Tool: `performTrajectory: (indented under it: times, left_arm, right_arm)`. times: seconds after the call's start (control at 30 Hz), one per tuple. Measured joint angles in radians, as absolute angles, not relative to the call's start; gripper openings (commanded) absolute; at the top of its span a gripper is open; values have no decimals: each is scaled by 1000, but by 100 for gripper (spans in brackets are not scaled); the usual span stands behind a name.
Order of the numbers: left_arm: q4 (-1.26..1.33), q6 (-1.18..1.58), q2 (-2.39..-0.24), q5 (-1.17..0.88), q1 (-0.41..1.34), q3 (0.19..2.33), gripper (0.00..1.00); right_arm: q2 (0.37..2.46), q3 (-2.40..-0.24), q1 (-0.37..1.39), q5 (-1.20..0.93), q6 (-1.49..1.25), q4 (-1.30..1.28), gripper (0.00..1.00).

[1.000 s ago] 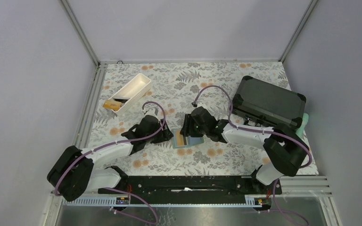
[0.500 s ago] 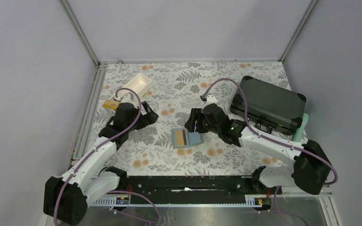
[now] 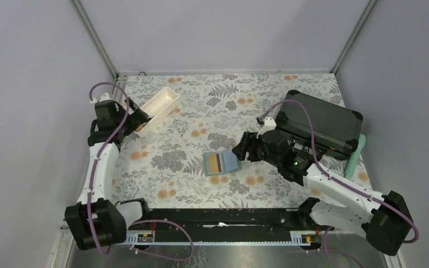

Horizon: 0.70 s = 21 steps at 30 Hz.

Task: Put the credit cards into the card holder
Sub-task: Pick up the credit card from the storage box.

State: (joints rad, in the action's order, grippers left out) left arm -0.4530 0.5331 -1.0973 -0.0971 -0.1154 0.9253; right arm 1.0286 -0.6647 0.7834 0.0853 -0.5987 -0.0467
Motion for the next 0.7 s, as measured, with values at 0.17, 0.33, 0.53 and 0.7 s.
performTrajectory:
  times: [0.17, 0.33, 0.53, 0.7]
  left_arm:
    - [-356, 561, -1138, -163, -313, 856, 97]
    - [-223, 626, -1190, -213, -420, 742, 95]
    - [-94, 659, -1302, -274, -491, 726, 91]
    - [-5, 658, -1403, -311, -532, 731, 83]
  right_arm:
    - [1024, -628, 778, 42, -597, -9, 73]
    - [1022, -614, 772, -4, -593, 20, 73]
    - [1018, -596, 761, -44, -591, 50, 72]
    - [1018, -591, 754, -72, -593, 68, 71]
